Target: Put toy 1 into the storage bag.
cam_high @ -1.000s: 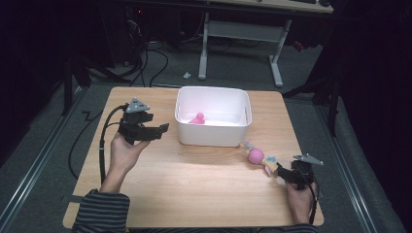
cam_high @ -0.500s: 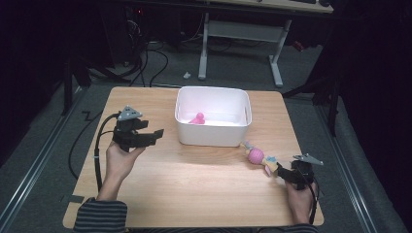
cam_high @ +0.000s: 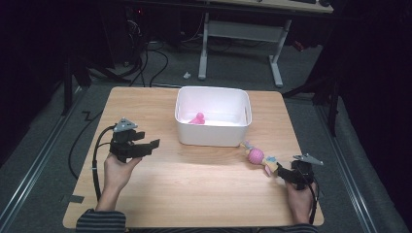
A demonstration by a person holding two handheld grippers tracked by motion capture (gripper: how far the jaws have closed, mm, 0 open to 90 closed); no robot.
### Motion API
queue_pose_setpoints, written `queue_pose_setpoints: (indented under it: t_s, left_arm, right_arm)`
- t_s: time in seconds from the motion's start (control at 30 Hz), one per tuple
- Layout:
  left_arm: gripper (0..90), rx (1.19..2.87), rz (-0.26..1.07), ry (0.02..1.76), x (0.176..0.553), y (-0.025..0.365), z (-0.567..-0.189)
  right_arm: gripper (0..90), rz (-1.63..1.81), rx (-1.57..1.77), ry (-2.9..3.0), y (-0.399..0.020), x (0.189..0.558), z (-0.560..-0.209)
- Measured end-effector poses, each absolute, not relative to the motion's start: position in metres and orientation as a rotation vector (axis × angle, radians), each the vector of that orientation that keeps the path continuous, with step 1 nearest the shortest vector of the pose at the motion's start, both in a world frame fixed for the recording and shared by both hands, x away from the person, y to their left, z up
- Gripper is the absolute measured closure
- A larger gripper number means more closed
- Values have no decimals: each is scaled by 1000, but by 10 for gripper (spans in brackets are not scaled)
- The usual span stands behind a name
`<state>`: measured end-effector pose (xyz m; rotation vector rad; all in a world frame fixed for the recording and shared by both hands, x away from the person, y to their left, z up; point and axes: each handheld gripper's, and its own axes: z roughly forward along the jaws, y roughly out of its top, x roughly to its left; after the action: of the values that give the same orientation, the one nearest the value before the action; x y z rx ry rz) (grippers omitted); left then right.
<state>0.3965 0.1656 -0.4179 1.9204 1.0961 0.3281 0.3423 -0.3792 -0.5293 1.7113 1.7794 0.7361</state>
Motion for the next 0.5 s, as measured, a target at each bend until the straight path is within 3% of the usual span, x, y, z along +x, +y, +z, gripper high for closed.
queue_pose_setpoints:
  t_s: [0.5]
  left_arm:
    - [321, 1939, 270, 1129, 395, 159, -450]
  right_arm:
    - [292, 736, 1713, 1779, -379, 342, -529]
